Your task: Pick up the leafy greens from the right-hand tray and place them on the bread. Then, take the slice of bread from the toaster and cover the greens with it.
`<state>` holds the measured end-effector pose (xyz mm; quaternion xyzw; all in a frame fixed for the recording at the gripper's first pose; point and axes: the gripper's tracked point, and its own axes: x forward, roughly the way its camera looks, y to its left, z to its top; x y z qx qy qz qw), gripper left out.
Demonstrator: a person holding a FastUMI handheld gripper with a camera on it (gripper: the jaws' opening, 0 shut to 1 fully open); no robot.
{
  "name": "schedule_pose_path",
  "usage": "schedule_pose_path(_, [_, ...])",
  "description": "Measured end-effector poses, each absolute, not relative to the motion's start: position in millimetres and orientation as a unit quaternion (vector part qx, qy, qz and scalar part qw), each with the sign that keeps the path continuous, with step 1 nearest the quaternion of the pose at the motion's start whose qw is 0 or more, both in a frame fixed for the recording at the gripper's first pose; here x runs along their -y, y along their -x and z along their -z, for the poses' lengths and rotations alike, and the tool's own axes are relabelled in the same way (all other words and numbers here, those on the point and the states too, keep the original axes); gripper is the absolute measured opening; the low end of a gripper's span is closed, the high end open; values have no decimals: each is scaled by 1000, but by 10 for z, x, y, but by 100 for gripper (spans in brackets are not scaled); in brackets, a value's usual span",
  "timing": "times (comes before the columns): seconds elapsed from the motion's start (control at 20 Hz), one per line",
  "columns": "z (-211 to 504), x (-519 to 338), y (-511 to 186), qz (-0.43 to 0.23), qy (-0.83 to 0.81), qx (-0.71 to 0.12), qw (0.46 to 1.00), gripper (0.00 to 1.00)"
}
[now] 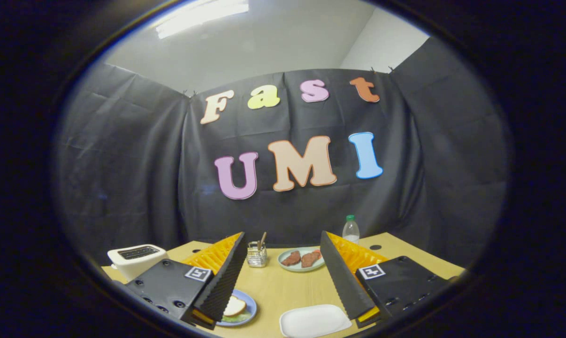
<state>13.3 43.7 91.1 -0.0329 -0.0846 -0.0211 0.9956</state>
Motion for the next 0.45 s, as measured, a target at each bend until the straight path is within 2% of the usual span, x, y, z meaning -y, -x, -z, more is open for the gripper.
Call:
schedule_pose_path(0.2, [-864,-454,-216,4,40,94,995,97])
schedule_pose_path(0.45, [-417,-453,-262,-5,48,64,997,97])
